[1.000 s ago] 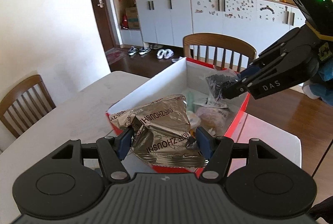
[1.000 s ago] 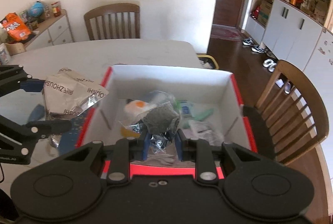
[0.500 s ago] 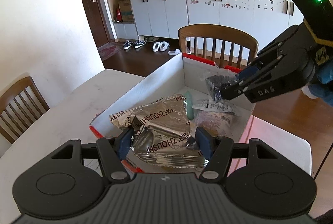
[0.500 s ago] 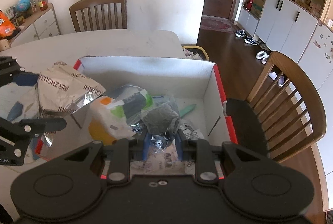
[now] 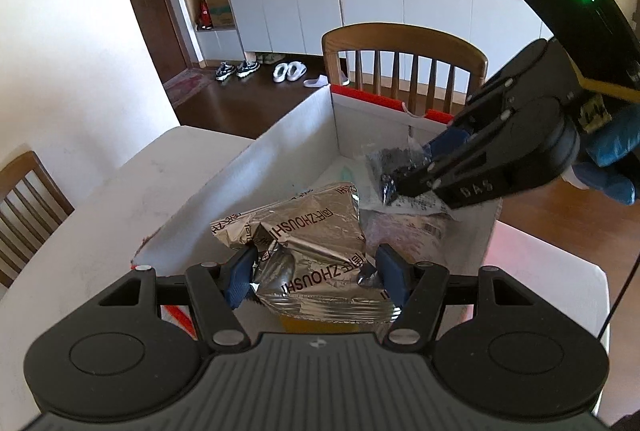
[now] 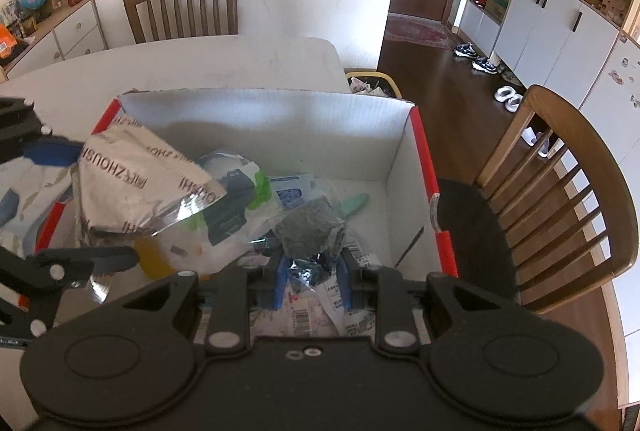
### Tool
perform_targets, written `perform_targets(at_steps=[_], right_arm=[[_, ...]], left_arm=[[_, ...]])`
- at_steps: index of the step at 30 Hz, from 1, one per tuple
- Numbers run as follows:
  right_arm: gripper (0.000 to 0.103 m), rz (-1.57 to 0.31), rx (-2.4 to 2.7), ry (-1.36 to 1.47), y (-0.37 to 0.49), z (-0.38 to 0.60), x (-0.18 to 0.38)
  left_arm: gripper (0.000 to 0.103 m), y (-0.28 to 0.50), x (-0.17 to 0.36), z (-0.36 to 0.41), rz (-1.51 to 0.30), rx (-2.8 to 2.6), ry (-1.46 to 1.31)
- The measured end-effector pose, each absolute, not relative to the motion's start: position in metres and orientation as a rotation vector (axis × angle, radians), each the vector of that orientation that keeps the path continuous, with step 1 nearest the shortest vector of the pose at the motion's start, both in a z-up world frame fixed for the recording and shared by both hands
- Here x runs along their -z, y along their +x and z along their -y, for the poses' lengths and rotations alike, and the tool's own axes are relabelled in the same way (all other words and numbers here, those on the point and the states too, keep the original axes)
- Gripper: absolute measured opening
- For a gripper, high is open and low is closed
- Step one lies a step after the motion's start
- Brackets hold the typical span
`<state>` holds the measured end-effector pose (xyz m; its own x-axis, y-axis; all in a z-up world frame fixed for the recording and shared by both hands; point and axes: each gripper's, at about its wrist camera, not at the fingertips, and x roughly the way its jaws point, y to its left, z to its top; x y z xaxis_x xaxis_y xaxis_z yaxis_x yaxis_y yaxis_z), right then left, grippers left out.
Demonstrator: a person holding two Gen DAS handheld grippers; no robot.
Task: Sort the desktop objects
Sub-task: 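Lower the black item into the box and open the right gripper while the left gripper lowers the foil bag, then open the left gripper to drop the foil bag into the box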
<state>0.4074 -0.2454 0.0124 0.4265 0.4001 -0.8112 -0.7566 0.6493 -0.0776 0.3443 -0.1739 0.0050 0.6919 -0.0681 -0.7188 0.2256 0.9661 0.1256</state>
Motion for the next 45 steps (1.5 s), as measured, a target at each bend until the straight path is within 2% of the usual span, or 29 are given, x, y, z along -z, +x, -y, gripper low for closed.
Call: perform_targets(at_steps=[12, 26, 29, 34, 45], right_arm=[[0.026, -0.874, -0.740, -0.520, 0.432, 0.240, 0.008], [0.029, -0.924, -0.741, -0.520, 0.434, 0.239, 0.028], [0.032, -0.926, -0.740, -0.522, 0.433, 0.241, 0.030], [0.046, -0.916, -0.743, -0.510, 0.430, 0.243, 0.027], [0.057, -0.896, -0.739, -0.498, 0.423, 0.249, 0.010]], left_arm=[[0.064, 0.385, 0.007, 0.179, -0.830, 0.189, 0.250], [0.065, 0.398, 0.028, 0.189, -0.918, 0.228, 0.291], [0.068, 0.402, 0.028, 0.188, -0.929, 0.230, 0.286], [0.074, 0.403, 0.027, 0.186, -0.941, 0.215, 0.260], [0.081, 0.392, 0.016, 0.178, -0.934, 0.233, 0.190]])
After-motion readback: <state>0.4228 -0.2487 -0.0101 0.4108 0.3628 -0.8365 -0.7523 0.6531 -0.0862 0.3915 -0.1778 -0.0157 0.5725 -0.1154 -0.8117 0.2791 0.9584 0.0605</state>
